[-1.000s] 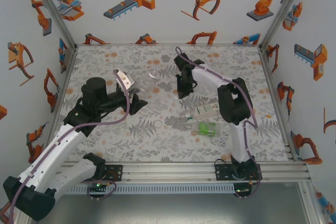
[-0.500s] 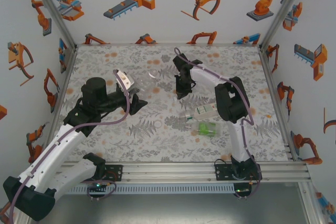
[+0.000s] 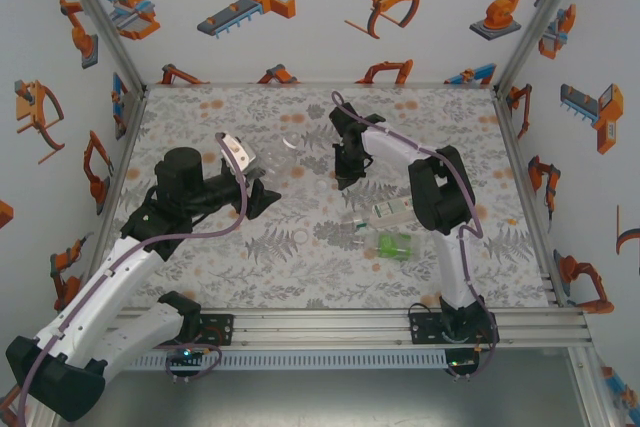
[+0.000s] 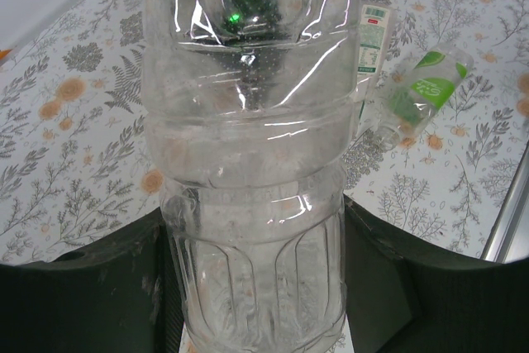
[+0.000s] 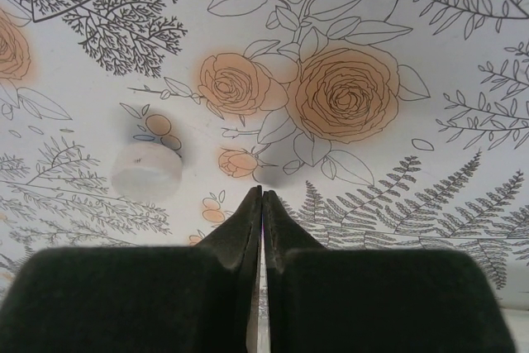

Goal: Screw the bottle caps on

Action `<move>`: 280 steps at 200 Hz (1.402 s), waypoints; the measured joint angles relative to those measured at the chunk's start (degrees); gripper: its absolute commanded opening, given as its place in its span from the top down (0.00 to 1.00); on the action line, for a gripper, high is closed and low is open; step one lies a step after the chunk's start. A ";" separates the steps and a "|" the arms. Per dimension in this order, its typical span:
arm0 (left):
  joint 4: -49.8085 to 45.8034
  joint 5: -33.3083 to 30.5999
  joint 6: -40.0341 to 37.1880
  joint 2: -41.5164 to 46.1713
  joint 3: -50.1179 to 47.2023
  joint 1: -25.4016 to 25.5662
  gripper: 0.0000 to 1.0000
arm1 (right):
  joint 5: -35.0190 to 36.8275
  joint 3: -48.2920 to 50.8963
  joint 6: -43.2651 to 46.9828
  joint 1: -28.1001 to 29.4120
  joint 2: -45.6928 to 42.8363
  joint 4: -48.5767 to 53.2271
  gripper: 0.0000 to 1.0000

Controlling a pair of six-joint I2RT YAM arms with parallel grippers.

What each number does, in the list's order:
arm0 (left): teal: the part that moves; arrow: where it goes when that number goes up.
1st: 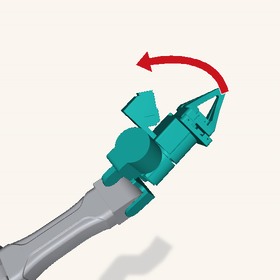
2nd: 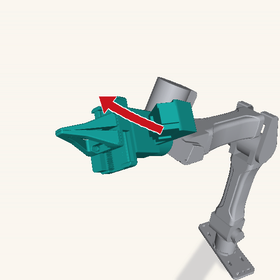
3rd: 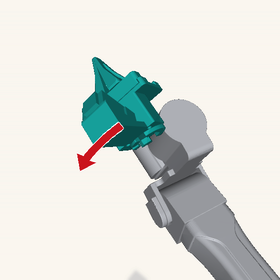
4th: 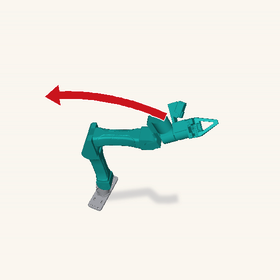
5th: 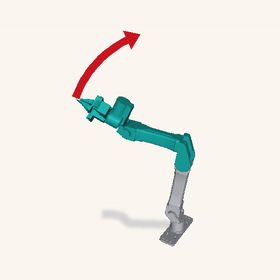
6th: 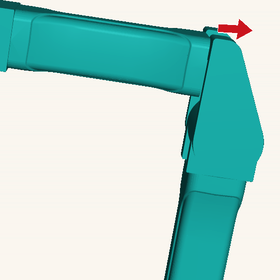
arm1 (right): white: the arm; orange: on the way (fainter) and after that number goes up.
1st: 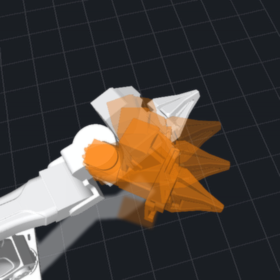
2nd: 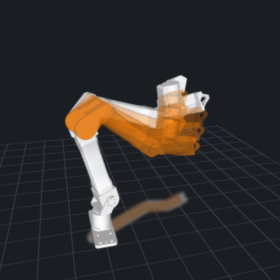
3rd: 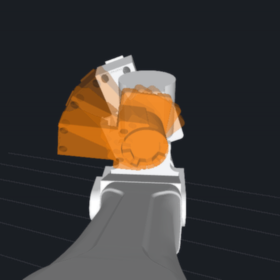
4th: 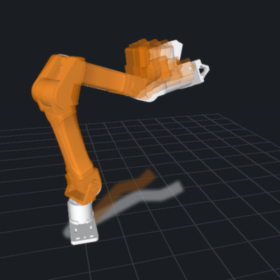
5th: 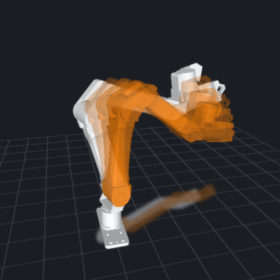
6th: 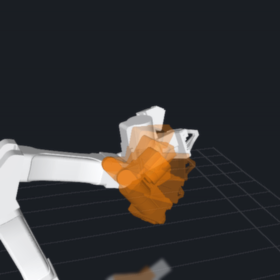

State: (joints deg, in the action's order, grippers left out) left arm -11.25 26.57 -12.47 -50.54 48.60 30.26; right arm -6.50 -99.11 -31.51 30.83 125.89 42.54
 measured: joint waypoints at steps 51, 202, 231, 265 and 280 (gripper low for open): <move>-0.02 -0.15 0.00 0.15 0.00 -0.48 1.00 | -1.03 -0.72 -0.17 0.87 -0.48 0.09 0.77; -0.81 -0.15 -0.02 1.20 0.00 -1.11 1.00 | -0.07 -13.03 -0.15 2.05 8.02 2.19 0.79; -1.27 -0.15 -0.02 1.31 0.00 -1.25 1.00 | -0.04 -13.53 -0.15 2.05 8.15 2.16 0.85; -1.55 -0.17 -0.02 1.53 0.00 -1.44 1.00 | 0.07 -13.81 -0.20 2.05 8.15 2.16 0.96; -1.66 -0.15 -0.02 1.53 0.00 -1.44 1.00 | 0.04 -13.81 -0.17 2.05 8.15 2.19 0.98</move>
State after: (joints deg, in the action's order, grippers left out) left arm -12.91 26.41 -12.49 -49.01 48.60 28.82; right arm -6.46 -112.92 -31.68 32.88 134.04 44.73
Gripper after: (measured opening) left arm 0.585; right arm 0.043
